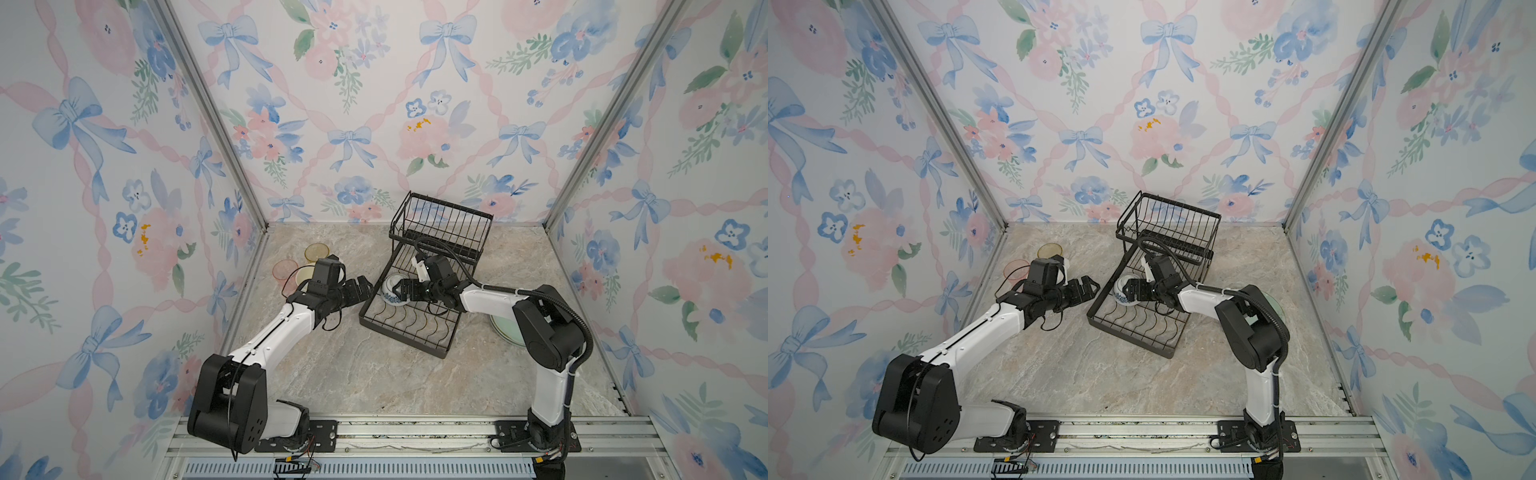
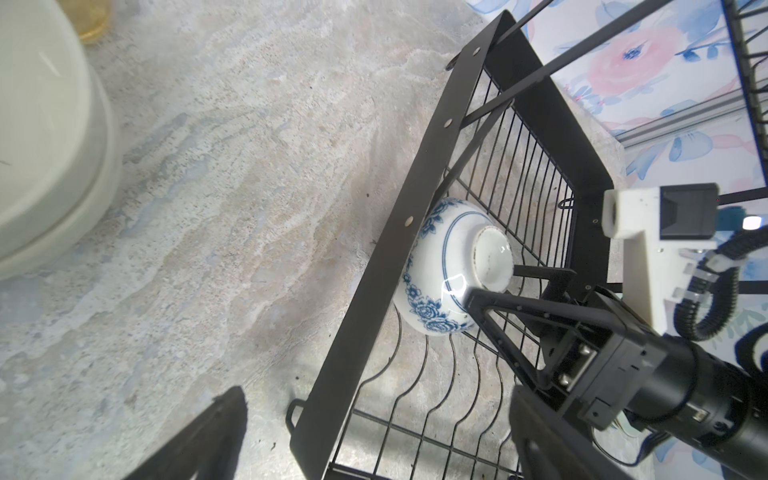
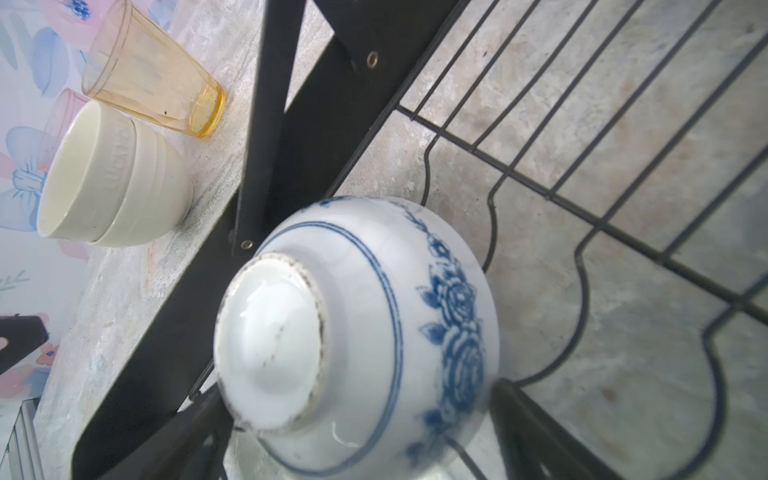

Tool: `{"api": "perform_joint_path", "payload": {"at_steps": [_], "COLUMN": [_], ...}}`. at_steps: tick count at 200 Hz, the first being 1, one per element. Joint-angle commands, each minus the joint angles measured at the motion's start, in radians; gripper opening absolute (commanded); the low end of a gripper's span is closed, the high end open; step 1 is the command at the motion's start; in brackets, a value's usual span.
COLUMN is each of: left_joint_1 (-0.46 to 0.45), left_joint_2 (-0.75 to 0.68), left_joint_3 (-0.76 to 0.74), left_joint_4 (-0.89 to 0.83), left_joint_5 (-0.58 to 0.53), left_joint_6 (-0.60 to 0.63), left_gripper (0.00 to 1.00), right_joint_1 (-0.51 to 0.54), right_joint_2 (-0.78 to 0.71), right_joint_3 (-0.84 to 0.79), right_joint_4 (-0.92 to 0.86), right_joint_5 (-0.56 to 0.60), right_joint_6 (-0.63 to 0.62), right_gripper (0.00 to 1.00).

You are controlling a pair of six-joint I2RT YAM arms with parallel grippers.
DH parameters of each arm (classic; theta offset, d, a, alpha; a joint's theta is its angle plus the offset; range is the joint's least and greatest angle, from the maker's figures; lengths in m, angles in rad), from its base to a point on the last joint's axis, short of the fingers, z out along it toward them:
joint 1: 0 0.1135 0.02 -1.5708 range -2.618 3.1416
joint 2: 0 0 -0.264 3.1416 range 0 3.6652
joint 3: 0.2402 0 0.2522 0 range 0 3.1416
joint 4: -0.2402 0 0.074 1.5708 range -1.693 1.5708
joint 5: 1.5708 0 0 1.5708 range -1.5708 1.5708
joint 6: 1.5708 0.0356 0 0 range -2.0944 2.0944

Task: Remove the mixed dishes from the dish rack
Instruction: 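Pull the rack toward the robot with the left gripper while the right holds the bowl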

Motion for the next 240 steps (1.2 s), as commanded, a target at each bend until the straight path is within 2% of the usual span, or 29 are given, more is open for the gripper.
{"api": "perform_joint_path", "payload": {"at_steps": [1,33,52,96,123,153,240], "left_joint_1": [0.017,0.025,0.028,0.029,0.030,0.030,0.030], "left_joint_2": [-0.029,-0.030,-0.006,0.022,0.013,0.006,0.024], "left_joint_3": [-0.012,-0.009,-0.003,-0.003,-0.005,-0.008,0.001], "left_joint_4": [-0.028,-0.029,-0.029,-0.029,-0.029,-0.029,-0.029], "left_joint_5": [-0.007,-0.010,-0.005,0.003,-0.006,-0.004,-0.006], "left_joint_6": [0.015,0.023,0.025,0.020,0.027,0.030,0.032], "left_gripper": [0.98,0.98,0.98,0.98,0.98,0.98,0.98], "right_joint_1": [-0.007,0.000,0.005,0.037,0.051,0.036,0.088], "right_joint_2": [0.043,0.055,0.049,0.035,0.030,0.010,-0.054], "right_joint_3": [0.045,0.069,0.047,0.057,0.075,0.076,0.006], "right_joint_4": [0.045,0.056,0.128,0.130,0.068,-0.051,-0.053], "right_joint_5": [-0.072,-0.127,-0.184,-0.233,-0.193,-0.077,-0.101], "right_joint_6": [-0.019,-0.051,-0.038,-0.014,-0.010,-0.018,0.097], "right_gripper": [0.97,0.97,0.97,0.97,0.97,0.97,0.97]}}
